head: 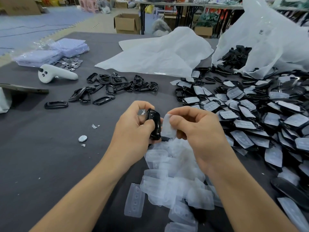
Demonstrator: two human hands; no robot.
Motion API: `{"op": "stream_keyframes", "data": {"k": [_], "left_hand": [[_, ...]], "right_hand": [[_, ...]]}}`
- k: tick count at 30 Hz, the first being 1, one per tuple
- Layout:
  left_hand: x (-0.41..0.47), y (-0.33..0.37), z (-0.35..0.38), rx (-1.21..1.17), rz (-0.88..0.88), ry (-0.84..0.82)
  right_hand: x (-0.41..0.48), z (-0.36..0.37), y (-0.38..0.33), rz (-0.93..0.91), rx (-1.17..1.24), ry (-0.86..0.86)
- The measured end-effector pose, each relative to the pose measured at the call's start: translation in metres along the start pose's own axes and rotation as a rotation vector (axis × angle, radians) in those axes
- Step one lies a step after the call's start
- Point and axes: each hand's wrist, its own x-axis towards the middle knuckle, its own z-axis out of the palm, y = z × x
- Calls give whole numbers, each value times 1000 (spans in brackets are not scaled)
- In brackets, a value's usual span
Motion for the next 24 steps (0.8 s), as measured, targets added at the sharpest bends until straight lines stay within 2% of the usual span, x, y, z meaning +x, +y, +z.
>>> {"op": "stream_keyframes", "data": {"k": [3, 6, 15, 21, 24], "left_hand": [[-2, 0, 3, 14, 19, -25], [-3, 0, 7, 12, 33, -66], [-5, 0, 7, 15, 10, -79], [-5, 5, 5, -55, 19, -3], [-5, 7, 4, -120, 0, -19]], "right_hand": [[-2, 1, -1, 16, 72, -53], [-4, 2, -2, -15, 46, -64], [-1, 3, 2, -61, -44, 14], [3, -4, 4, -123, -33, 340], [2, -3, -1, -113, 103, 310]]}}
